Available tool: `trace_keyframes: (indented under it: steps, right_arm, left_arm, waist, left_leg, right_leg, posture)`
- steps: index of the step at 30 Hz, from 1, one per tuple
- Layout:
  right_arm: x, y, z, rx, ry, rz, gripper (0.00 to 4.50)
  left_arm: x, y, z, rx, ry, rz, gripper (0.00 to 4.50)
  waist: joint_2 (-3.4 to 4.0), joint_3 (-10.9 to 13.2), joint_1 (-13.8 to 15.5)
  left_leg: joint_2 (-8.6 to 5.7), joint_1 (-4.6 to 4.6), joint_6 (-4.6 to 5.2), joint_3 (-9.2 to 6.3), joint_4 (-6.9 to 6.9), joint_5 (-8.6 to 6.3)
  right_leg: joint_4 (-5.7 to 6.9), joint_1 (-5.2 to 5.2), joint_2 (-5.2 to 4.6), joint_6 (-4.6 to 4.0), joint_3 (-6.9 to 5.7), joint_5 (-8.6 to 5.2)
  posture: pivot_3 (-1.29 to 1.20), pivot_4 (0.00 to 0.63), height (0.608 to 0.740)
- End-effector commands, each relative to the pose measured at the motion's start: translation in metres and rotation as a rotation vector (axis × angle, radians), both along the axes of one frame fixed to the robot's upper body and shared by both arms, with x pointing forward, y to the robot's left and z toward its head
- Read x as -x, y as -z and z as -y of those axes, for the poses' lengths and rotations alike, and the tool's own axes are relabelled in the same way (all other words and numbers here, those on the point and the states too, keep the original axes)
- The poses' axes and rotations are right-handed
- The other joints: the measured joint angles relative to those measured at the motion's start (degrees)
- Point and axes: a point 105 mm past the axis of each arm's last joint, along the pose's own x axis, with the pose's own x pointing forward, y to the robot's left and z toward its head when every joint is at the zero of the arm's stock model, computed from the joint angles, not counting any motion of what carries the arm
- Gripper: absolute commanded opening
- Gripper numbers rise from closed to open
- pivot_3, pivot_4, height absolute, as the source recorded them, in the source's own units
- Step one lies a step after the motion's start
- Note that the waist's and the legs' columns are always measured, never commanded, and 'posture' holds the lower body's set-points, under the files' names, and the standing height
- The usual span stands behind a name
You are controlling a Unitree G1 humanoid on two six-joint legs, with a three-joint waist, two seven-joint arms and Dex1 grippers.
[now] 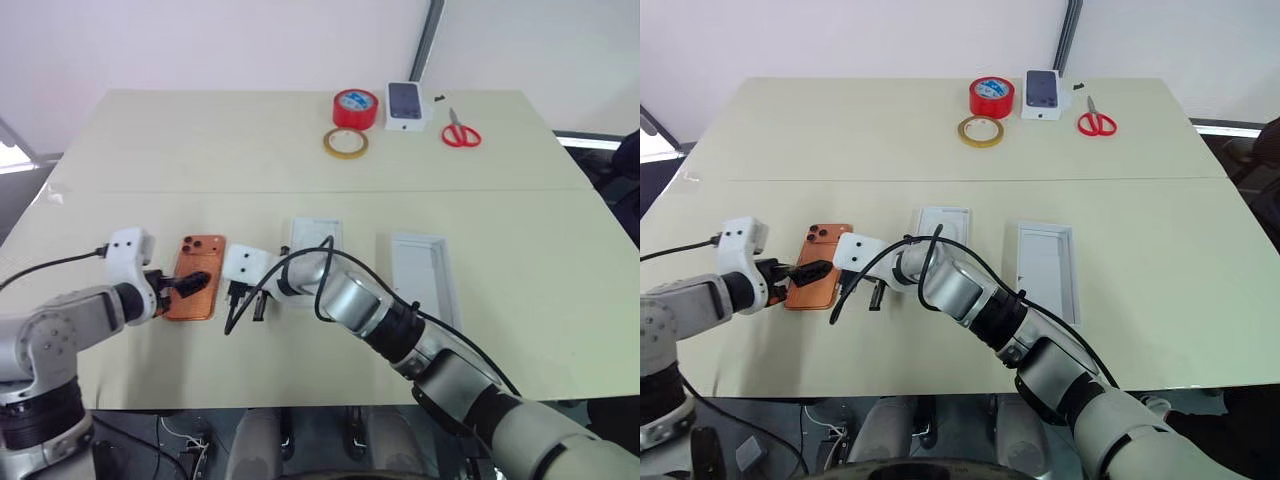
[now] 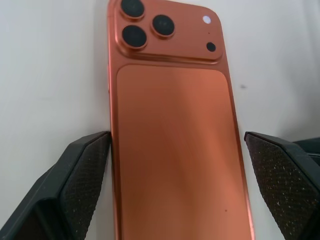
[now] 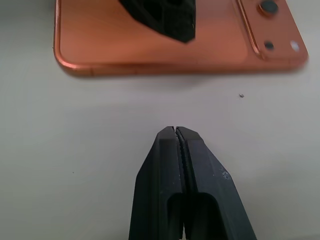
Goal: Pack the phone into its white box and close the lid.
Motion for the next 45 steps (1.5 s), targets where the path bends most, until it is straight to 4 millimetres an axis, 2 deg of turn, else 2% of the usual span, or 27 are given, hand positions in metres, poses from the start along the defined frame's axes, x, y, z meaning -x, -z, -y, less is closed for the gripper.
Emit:
trace_keyframes:
  steps: [1, 7, 12, 27, 37, 43, 45]
  right_arm:
    - [-0.003, -0.012, -0.002, -0.023, -0.013, 0.042, 0.05]
    - [-0.007, -0.011, 0.005, -0.019, -0.004, 0.047, 0.05]
    - [-0.007, -0.009, 0.007, -0.015, -0.004, 0.047, 0.05]
    - [-0.002, -0.005, 0.005, -0.014, -0.016, 0.036, 0.05]
    - [-0.003, -0.005, 0.008, -0.008, -0.012, 0.047, 0.05]
    - [-0.003, -0.007, 0.009, -0.01, -0.011, 0.054, 0.05]
    - [-0.004, -0.009, 0.011, -0.012, -0.01, 0.059, 0.0]
  left_arm:
    - [0.008, 0.011, 0.036, 0.129, 0.134, -0.064, 4.5]
    - [0.009, 0.004, 0.056, 0.209, 0.196, -0.025, 4.5]
    - [0.008, -0.002, 0.061, 0.237, 0.22, -0.006, 4.5]
    - [0.001, -0.017, 0.054, 0.36, 0.158, 0.032, 4.5]
    - [-0.007, -0.017, 0.025, 0.33, 0.003, 0.033, 4.5]
    - [-0.006, -0.014, 0.025, 0.363, -0.012, 0.022, 4.5]
    - [-0.006, -0.013, 0.024, 0.376, -0.023, 0.023, 3.98]
  waist:
    - [0.0, -0.02, 0.16]
    - [-0.01, -0.03, 0.17]
    - [-0.01, -0.03, 0.12]
    - [-0.09, -0.03, -0.38]
    - [-0.08, -0.02, -0.38]
    - [-0.09, -0.02, -0.37]
    - [-0.09, -0.02, -0.37]
  left_leg:
    - [-0.02, 0.0, 0.0, 0.0, 0.0, 0.0]
    - [-0.09, -0.01, 0.01, -0.02, -0.01, 0.0]
    - [-0.1, -0.01, 0.01, -0.03, -0.01, -0.01]
    - [-0.07, -0.09, 0.01, -0.08, -0.11, 0.0]
    - [-0.04, -0.1, -0.01, -0.08, -0.15, 0.0]
    - [-0.04, -0.15, -0.01, -0.08, -0.18, 0.0]
    - [-0.05, -0.16, -0.01, -0.08, -0.18, 0.0]
  right_leg:
    - [-0.01, 0.0, -0.03, 0.0, -0.01, 0.0]
    - [-0.04, 0.04, -0.14, 0.0, -0.02, 0.0]
    - [-0.06, 0.04, -0.16, 0.0, -0.01, 0.0]
    - [-0.06, 0.07, -0.11, -0.02, 0.0, 0.01]
    - [-0.1, -0.05, -0.08, -0.03, -0.01, 0.0]
    - [-0.15, -0.17, -0.08, -0.03, 0.0, 0.0]
    - [-0.16, -0.17, -0.1, -0.03, 0.0, 0.0]
  posture:
    - [0.0, 0.15, 0.74]
    - [0.0, 0.15, 0.74]
    - [0.0, 0.15, 0.74]
    - [0.0, 0.15, 0.74]
    - [0.0, 0.15, 0.74]
    - [0.0, 0.15, 0.74]
    - [0.0, 0.15, 0.74]
